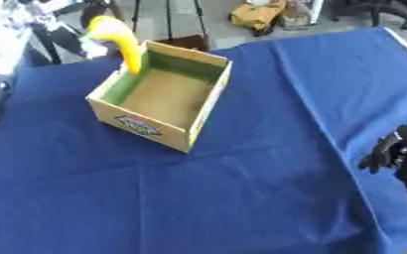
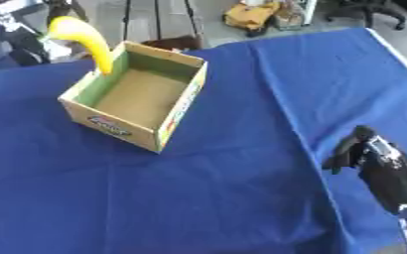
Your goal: Pick up objects on the table and place them in the box.
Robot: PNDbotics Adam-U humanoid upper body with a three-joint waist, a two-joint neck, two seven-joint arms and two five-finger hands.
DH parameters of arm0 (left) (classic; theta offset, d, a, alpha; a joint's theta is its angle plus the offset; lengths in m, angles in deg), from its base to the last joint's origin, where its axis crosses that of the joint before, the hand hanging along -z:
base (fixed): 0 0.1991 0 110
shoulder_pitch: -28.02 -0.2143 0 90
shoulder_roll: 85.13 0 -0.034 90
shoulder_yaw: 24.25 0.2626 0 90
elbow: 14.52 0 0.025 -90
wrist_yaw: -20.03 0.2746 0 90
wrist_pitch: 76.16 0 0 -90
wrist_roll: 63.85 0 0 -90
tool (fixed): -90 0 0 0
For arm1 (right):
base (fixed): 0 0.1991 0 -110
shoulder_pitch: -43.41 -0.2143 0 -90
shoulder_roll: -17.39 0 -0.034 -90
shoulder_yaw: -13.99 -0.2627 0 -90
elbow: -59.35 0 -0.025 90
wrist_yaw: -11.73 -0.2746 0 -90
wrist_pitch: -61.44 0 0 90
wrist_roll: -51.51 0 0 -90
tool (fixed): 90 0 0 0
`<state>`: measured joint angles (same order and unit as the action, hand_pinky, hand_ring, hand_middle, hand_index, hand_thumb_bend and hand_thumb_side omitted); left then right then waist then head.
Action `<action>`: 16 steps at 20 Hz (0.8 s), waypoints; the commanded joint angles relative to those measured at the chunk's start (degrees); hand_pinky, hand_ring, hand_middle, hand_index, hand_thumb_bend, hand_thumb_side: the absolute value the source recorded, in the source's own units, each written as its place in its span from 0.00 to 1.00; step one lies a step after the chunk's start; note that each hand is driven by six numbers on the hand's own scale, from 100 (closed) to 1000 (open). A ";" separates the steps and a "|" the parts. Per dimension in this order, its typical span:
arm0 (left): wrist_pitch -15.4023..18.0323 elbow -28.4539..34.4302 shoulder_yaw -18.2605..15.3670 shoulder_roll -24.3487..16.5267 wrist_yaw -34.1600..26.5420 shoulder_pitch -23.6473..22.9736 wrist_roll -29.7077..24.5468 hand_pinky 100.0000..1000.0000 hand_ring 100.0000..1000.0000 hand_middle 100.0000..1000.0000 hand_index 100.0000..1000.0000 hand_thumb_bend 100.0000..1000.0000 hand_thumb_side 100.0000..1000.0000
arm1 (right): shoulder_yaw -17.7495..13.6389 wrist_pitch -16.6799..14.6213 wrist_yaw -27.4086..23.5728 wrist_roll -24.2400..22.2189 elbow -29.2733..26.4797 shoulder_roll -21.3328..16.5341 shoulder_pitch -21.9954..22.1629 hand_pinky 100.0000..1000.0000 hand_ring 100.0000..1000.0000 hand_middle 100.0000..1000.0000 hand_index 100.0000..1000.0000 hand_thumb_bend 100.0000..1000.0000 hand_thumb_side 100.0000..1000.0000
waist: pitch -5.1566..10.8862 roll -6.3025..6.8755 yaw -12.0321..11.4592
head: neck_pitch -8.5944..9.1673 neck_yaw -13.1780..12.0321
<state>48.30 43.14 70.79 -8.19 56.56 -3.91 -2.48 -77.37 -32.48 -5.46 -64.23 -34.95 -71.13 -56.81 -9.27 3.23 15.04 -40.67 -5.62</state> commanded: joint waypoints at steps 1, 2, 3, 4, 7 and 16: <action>1.47 0.64 -0.05 -0.74 3.05 1.17 0.23 0.26 0.21 0.18 0.38 0.29 0.00 | -0.20 0.08 0.30 -0.16 -0.62 -0.80 -1.03 0.46 0.31 0.23 0.46 0.00 0.82 | 0.54 0.00 0.24 | 0.91 -0.07; 1.63 0.73 0.05 -0.78 4.04 1.11 0.71 0.26 0.22 0.18 0.39 0.31 0.01 | -0.22 0.13 0.36 -0.15 -0.62 -0.77 -1.12 0.46 0.30 0.23 0.46 0.00 0.82 | 0.43 0.14 0.38 | 0.99 -0.08; 1.79 0.81 0.13 -0.78 5.05 1.09 1.23 0.26 0.23 0.19 0.39 0.36 0.02 | -0.24 0.18 0.41 -0.15 -0.62 -0.75 -1.19 0.46 0.30 0.23 0.46 0.00 0.82 | 0.33 0.27 0.50 | 1.06 -0.08; 1.96 0.96 0.27 -0.83 6.04 1.10 1.74 0.26 0.23 0.19 0.39 0.38 0.02 | -0.24 0.25 0.49 -0.15 -0.61 -0.71 -1.28 0.46 0.31 0.23 0.46 0.00 0.82 | 0.20 0.45 0.66 | 1.15 -0.10; 2.51 1.13 0.78 -0.53 9.05 1.02 3.04 0.26 0.24 0.19 0.40 0.42 0.05 | -0.20 0.42 0.72 -0.23 -0.62 -0.53 -1.57 0.46 0.31 0.23 0.46 0.00 0.83 | -0.21 0.78 1.16 | 1.42 -0.22; 4.38 -1.51 2.16 3.32 18.13 0.05 5.00 0.27 0.25 0.20 0.41 0.40 0.10 | -0.07 0.35 1.07 -0.45 -0.85 0.10 -2.41 0.46 0.30 0.23 0.46 0.00 0.83 | -1.83 0.77 3.03 | 2.57 -0.95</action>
<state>52.14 41.40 73.00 -4.46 73.52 -4.70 2.32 -77.37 -32.08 -4.66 -64.58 -34.96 -70.50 -58.50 -11.99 4.32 18.09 -38.71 -6.40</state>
